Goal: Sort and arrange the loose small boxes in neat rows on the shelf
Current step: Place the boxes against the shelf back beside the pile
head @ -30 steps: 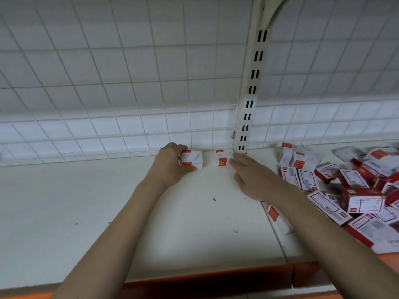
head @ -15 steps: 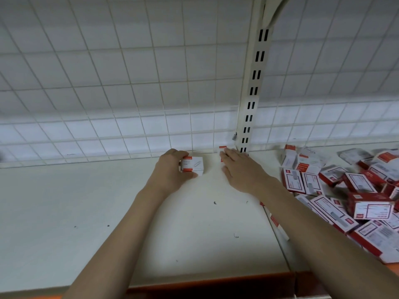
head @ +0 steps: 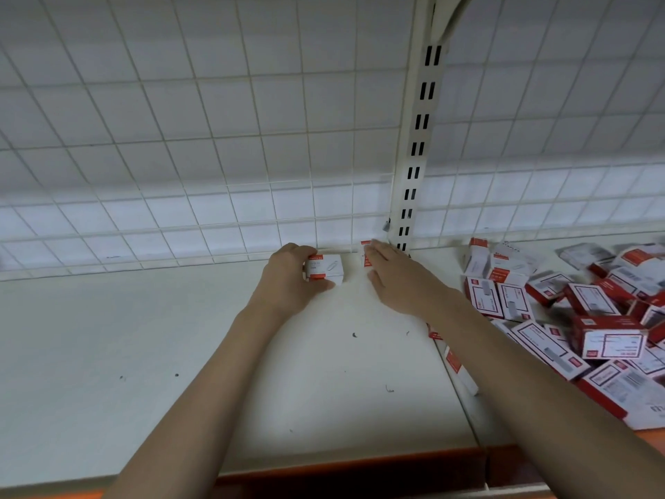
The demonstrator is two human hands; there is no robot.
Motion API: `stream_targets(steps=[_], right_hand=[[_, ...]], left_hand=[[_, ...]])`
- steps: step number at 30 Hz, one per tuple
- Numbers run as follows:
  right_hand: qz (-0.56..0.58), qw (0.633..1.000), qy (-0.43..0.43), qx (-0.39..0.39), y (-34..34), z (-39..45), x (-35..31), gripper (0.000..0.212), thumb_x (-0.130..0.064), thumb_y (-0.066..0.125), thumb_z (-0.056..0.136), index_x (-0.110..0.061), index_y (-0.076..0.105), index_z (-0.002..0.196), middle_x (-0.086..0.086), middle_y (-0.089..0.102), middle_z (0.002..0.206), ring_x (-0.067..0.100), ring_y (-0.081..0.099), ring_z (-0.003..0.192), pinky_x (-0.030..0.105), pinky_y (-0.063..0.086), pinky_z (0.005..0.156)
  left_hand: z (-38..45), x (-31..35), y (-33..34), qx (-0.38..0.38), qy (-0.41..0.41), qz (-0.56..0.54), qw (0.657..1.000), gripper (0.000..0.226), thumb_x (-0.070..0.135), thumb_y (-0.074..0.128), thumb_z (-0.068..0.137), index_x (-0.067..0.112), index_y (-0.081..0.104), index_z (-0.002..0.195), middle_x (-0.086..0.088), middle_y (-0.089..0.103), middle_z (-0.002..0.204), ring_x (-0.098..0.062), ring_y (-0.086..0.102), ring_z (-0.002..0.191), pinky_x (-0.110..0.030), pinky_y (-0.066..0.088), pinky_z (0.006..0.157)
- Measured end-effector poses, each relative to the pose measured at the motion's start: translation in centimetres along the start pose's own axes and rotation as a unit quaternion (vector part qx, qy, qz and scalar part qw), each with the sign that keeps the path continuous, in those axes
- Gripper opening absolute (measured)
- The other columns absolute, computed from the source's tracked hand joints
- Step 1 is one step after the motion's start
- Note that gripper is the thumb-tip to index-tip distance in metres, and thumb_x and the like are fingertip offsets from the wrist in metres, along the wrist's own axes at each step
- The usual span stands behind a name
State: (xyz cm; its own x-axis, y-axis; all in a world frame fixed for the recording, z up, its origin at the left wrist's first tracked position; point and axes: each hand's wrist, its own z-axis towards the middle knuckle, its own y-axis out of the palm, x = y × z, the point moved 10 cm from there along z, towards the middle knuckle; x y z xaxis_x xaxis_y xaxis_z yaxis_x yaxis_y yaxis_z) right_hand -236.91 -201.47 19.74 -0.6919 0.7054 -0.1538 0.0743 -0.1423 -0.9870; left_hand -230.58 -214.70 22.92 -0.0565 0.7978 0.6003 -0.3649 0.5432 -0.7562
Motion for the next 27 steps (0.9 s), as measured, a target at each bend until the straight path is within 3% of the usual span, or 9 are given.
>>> stream_targets(steps=[4, 7, 9, 12, 16, 19, 23, 27], right_hand=[[0.03, 0.999, -0.002, 0.016, -2.3, -1.3, 0.9, 0.05, -0.013, 0.033, 0.099, -0.009, 0.018, 0.147, 0.002, 0.009, 0.157, 0.015, 0.011, 0.143, 0.027, 0.015, 0.112], [0.035, 0.999, 0.013, 0.027, -3.8, -2.5, 2.5, 0.046, -0.006, 0.036, 0.097, -0.006, 0.028, 0.142, 0.004, 0.02, 0.153, 0.017, 0.024, 0.138, 0.025, 0.024, 0.108], [0.04, 0.999, 0.02, 0.029, -4.3, -3.5, 3.4, 0.045, -0.006, 0.036, 0.096, -0.007, 0.031, 0.141, 0.003, 0.023, 0.152, 0.018, 0.029, 0.136, 0.025, 0.027, 0.106], [0.045, 0.998, 0.028, 0.024, -4.2, -4.8, 4.4, 0.048, -0.008, 0.036, 0.097, -0.01, 0.027, 0.143, 0.001, 0.021, 0.153, 0.015, 0.023, 0.138, 0.018, 0.018, 0.106], [0.056, 0.998, 0.04, 0.007, -3.2, -5.5, 5.1, 0.05, -0.01, 0.036, 0.097, -0.012, 0.024, 0.146, 0.001, 0.021, 0.153, 0.015, 0.021, 0.139, 0.021, 0.018, 0.109], [0.049, 0.998, 0.034, 0.004, -3.0, -5.5, 4.8, 0.048, -0.01, 0.036, 0.097, -0.012, 0.027, 0.145, 0.002, 0.026, 0.151, 0.015, 0.024, 0.138, 0.024, 0.021, 0.11], [0.019, 0.999, -0.027, -0.002, -2.6, -5.1, 2.6, 0.045, -0.009, 0.035, 0.097, -0.013, 0.034, 0.142, 0.002, 0.032, 0.149, 0.014, 0.024, 0.138, 0.023, 0.019, 0.111], [0.004, 0.998, -0.065, -0.007, -1.8, -4.8, 1.3, 0.044, -0.009, 0.034, 0.098, -0.014, 0.035, 0.142, -0.001, 0.031, 0.15, 0.011, 0.02, 0.14, 0.016, 0.014, 0.108]], left_hand=[[0.4, 1.2, 1.9, -0.021, 0.006, -0.005, 1.0, 0.042, 0.026, 0.078, 0.07, 0.012, 0.063, 0.107, -0.003, 0.056, 0.1, -0.02, 0.055, 0.088, -0.027, 0.046, 0.079], [0.9, 3.1, 4.7, -0.055, 0.029, 0.019, 0.998, 0.03, 0.029, 0.074, 0.072, 0.015, 0.063, 0.096, -0.003, 0.056, 0.093, -0.021, 0.056, 0.088, -0.027, 0.045, 0.076], [1.3, 4.3, 6.3, -0.065, 0.041, 0.032, 0.997, 0.033, 0.03, 0.073, 0.073, 0.016, 0.063, 0.101, 0.0, 0.053, 0.092, -0.02, 0.055, 0.09, -0.023, 0.04, 0.073], [1.8, 5.0, 8.2, -0.068, 0.029, 0.021, 0.997, 0.047, 0.034, 0.071, 0.073, 0.021, 0.06, 0.117, 0.001, 0.055, 0.104, -0.018, 0.055, 0.099, -0.025, 0.042, 0.083], [1.6, 5.1, 8.4, -0.038, 0.041, 0.183, 0.982, 0.061, 0.055, 0.061, 0.076, 0.026, 0.049, 0.129, 0.001, 0.049, 0.125, -0.023, 0.043, 0.116, -0.033, 0.034, 0.094], [1.2, 5.7, 7.1, -0.003, 0.084, 0.204, 0.975, 0.075, 0.061, 0.061, 0.074, 0.023, 0.04, 0.135, 0.003, 0.04, 0.137, -0.019, 0.031, 0.127, -0.032, 0.026, 0.1], [2.1, 5.2, 7.4, -0.069, 0.103, 0.2, 0.972, 0.093, 0.062, 0.061, 0.075, 0.016, 0.022, 0.146, -0.001, 0.021, 0.153, -0.019, 0.014, 0.141, -0.033, 0.014, 0.114], [2.6, 4.6, 8.4, -0.135, 0.109, 0.224, 0.959, 0.09, 0.063, 0.054, 0.079, 0.015, 0.018, 0.147, 0.0, 0.018, 0.154, -0.017, 0.013, 0.142, -0.035, 0.012, 0.116]])
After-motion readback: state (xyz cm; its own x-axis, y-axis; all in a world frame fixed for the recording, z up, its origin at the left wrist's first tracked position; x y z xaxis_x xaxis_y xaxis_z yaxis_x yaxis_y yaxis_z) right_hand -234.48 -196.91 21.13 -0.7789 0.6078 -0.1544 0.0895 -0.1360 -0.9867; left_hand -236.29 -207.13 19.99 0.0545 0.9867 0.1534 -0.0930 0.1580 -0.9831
